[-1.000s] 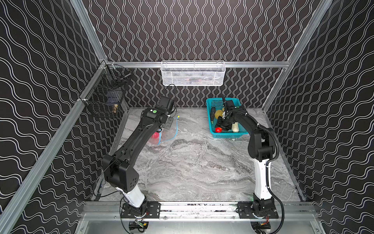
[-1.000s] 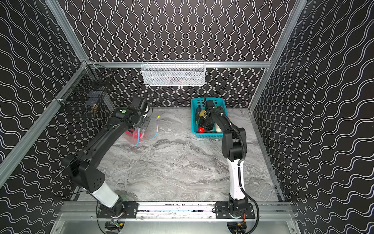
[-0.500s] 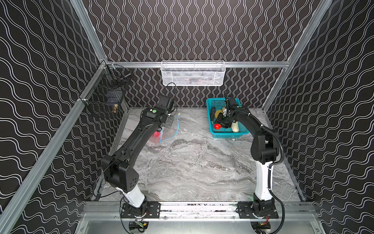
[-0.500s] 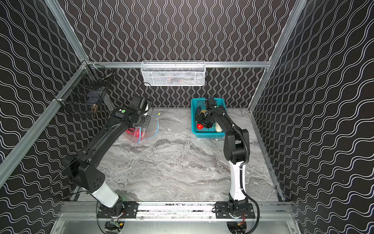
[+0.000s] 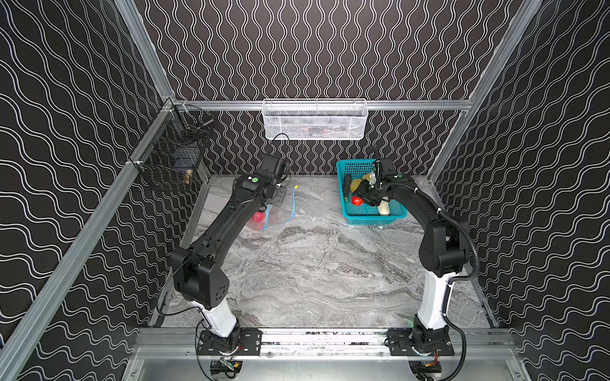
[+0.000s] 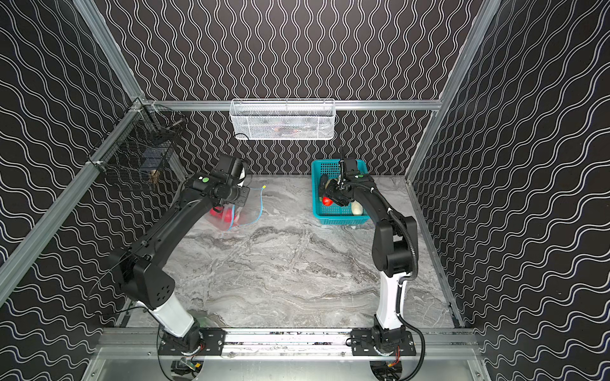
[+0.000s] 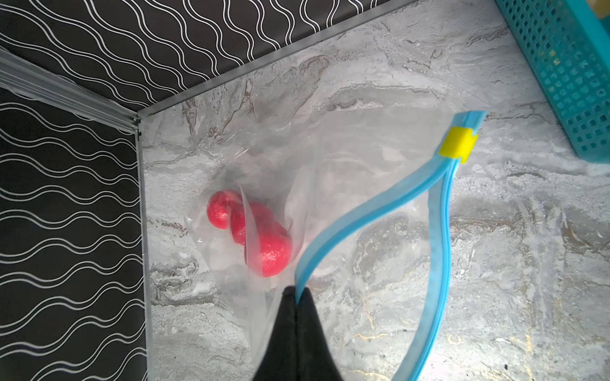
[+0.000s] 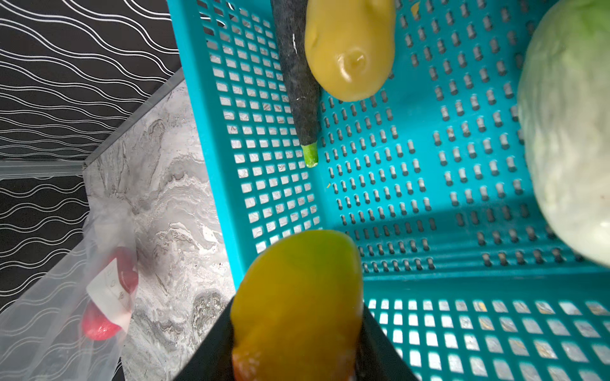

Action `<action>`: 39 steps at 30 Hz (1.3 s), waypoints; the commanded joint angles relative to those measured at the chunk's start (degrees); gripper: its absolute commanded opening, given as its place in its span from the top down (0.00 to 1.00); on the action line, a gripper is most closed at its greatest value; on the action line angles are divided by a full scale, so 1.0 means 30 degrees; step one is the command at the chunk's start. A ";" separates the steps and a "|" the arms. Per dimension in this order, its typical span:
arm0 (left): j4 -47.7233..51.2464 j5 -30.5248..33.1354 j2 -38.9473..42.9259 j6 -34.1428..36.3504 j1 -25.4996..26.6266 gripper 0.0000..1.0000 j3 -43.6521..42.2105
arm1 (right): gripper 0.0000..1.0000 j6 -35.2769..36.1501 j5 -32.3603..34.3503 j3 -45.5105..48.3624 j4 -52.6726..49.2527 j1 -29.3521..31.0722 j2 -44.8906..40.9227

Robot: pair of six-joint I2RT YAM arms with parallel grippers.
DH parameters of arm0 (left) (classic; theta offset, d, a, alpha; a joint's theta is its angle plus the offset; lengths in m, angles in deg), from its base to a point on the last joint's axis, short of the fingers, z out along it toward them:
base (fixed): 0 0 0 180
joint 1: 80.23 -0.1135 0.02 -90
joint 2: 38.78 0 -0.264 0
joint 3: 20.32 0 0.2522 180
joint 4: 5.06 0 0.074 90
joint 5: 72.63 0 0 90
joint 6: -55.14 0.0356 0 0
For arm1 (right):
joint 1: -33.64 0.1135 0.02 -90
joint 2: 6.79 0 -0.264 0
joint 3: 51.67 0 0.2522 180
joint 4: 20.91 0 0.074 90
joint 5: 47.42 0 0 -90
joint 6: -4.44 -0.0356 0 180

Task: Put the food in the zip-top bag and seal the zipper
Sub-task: 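Lift the mango with the right gripper out of the basket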

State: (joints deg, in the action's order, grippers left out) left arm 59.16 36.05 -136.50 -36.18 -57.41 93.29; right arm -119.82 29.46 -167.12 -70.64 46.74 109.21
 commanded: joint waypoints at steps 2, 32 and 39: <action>-0.1988 -0.0292 -0.0037 0.1038 -0.0018 1.00 -0.0101 | 0.64 -0.0456 0.0412 0.0525 0.1311 0.0001 -0.0728; -0.2950 -0.1332 -0.0756 0.0251 -0.0011 1.00 -0.1422 | 0.62 -0.2334 -0.1324 0.2263 0.5474 0.1760 -0.3102; -0.2757 -0.1206 -0.0813 0.0229 0.0006 1.00 -0.1135 | 0.61 -0.1823 -0.1310 0.1767 0.6076 0.2617 -0.2782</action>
State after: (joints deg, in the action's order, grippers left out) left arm 50.72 32.40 -138.86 -34.89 -57.36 89.25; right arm -126.00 25.68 -161.09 -55.03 54.28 100.62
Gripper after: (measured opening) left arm 0.048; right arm 0.473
